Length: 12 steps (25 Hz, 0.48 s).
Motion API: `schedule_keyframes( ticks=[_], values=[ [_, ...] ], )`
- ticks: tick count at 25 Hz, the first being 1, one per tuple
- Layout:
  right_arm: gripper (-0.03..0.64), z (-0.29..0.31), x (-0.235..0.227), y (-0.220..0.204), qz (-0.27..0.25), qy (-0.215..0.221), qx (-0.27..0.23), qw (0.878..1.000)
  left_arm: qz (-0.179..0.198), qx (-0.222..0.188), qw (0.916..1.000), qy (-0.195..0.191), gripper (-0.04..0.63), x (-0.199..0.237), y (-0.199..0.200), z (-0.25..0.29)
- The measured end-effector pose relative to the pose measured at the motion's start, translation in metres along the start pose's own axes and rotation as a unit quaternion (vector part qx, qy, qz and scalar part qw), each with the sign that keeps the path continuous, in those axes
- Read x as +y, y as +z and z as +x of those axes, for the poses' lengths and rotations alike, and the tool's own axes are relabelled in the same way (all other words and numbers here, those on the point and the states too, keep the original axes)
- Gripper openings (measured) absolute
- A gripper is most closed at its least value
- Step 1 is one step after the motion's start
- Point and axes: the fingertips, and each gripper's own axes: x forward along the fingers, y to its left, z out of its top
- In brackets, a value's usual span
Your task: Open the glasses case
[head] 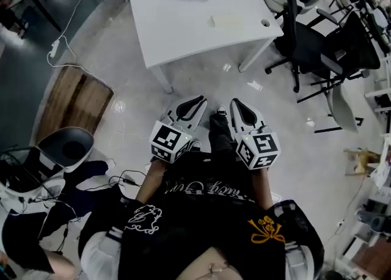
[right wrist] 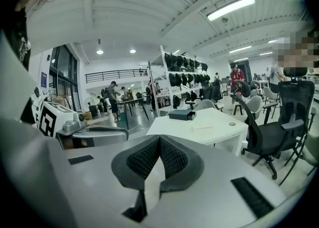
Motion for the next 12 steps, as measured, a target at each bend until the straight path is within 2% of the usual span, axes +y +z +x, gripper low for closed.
schedule_keyframes(
  ticks=[7, 12],
  values=[
    [0.014, 0.045, -0.039, 0.012, 0.008, 0.036, -0.002, 0.999, 0.01, 0.02, 0.999, 0.038, 0.044, 0.025, 0.002, 0.04],
    [0.014, 0.068, -0.097, 0.034, 0.0, 0.05, -0.004, 0.999, 0.015, 0.017, 0.9979, 0.061, 0.044, 0.048, 0.021, 0.105]
  ],
)
